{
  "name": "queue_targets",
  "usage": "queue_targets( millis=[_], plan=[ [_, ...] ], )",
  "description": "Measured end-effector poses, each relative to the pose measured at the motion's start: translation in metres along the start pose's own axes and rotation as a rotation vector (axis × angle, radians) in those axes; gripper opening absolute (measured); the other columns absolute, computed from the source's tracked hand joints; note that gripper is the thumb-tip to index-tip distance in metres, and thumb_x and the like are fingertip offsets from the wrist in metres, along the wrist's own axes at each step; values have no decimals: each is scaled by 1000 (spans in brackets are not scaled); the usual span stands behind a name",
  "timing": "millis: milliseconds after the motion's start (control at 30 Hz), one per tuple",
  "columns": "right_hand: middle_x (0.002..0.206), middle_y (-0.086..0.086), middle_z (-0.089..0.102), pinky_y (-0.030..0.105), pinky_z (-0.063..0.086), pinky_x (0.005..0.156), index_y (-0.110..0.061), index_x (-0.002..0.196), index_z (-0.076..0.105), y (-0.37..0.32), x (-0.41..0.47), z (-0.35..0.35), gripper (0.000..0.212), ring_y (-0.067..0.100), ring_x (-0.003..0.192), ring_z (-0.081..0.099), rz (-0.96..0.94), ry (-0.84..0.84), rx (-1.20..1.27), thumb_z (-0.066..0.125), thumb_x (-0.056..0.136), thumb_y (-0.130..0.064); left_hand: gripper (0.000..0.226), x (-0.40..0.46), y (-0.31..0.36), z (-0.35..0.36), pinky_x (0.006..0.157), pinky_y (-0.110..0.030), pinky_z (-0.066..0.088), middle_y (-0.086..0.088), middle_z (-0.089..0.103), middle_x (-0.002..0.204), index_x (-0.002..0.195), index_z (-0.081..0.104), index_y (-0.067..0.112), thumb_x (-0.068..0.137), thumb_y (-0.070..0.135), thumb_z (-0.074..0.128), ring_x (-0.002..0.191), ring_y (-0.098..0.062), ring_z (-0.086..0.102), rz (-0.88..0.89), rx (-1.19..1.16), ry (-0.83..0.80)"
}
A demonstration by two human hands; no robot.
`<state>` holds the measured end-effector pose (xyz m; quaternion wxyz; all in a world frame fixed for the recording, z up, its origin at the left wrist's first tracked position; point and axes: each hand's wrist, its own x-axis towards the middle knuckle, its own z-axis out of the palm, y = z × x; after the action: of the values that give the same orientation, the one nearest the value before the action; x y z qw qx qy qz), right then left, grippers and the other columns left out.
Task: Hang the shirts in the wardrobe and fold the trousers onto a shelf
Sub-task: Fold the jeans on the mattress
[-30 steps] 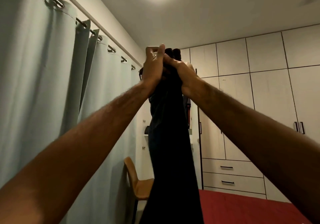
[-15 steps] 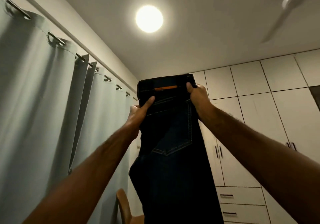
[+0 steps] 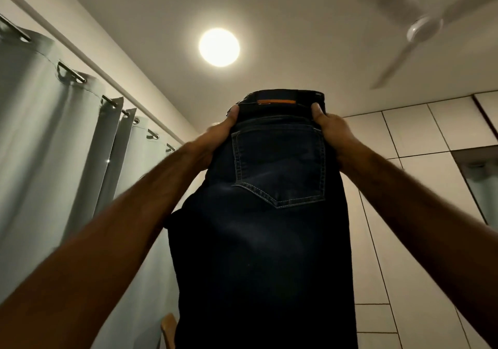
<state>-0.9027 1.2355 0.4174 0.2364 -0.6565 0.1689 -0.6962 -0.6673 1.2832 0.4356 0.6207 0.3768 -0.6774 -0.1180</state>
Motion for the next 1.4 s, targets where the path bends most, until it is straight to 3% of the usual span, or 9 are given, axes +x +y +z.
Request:
queue_targets(
  millis=[100, 167, 333, 467, 733, 900, 1067, 1200, 1400],
  plan=[
    [107, 12, 64, 31, 50, 78, 1, 129, 53, -14, 5, -7, 55, 23, 89, 60, 61, 29, -170, 43, 103, -46, 59, 5, -7, 1, 84, -39, 60, -16, 71, 112, 113, 64, 12, 92, 65, 48, 97, -28, 70, -24, -44, -10],
    [128, 20, 59, 34, 45, 94, 5, 131, 52, -20, 14, -8, 57, 30, 108, 57, 22, 12, -262, 37, 105, -44, 55, 4, -12, 1, 69, -32, 62, -15, 73, 100, 114, 64, 8, 96, 58, 49, 83, -24, 72, -36, -71, -43],
    [141, 17, 50, 21, 33, 79, 3, 139, 45, 33, 8, -11, 59, 27, 125, 50, 136, 4, -392, 33, 105, -44, 49, -1, -71, 21, 55, -24, 59, -10, 73, 86, 113, 63, 10, 97, 55, 51, 67, -19, 70, -201, -125, -187],
    [116, 13, 55, 15, 37, 60, 4, 131, 52, 158, -31, -24, 54, 21, 86, 53, 334, 50, -318, 45, 103, -42, 46, -28, -194, 71, 75, -29, 61, -12, 74, 105, 117, 66, 11, 94, 50, 60, 83, -21, 73, -334, -319, -224],
    [99, 0, 65, 18, 54, 69, -11, 125, 54, 454, -152, -59, 33, 17, 94, 65, 634, 88, -208, 48, 103, -35, 38, -124, -496, 177, 98, -36, 54, -3, 69, 124, 130, 55, 24, 95, 34, 66, 109, -17, 68, -557, -170, -287],
    [130, 8, 61, 45, 50, 102, -11, 137, 49, 644, -192, -86, 45, 23, 115, 61, 783, 101, -201, 51, 102, -38, 37, -136, -645, 243, 88, -20, 49, -2, 62, 125, 137, 50, 10, 102, 22, 57, 113, -16, 61, -547, 3, -266],
    [116, 9, 65, 49, 52, 96, -7, 123, 58, 834, -202, -96, 36, 24, 104, 62, 895, 85, -343, 51, 102, -35, 34, -125, -825, 300, 95, -35, 53, -7, 68, 120, 122, 59, 4, 97, 25, 66, 108, -20, 67, -675, 38, -276],
    [129, 20, 56, 37, 43, 93, 4, 129, 47, 952, -238, -97, 41, 26, 110, 54, 1098, 6, -560, 47, 104, -28, 21, -146, -935, 338, 75, -16, 52, 6, 70, 102, 110, 61, 16, 92, 21, 71, 80, 5, 68, -836, 49, -459],
    [129, 24, 58, 44, 43, 91, -6, 131, 42, 1056, -303, -106, 51, 42, 119, 55, 1050, -31, -1102, 43, 102, -48, 54, -193, -1038, 371, 76, -3, 41, 6, 64, 112, 125, 60, 8, 83, 34, 81, 95, 2, 59, -670, 224, -368]
  ],
)
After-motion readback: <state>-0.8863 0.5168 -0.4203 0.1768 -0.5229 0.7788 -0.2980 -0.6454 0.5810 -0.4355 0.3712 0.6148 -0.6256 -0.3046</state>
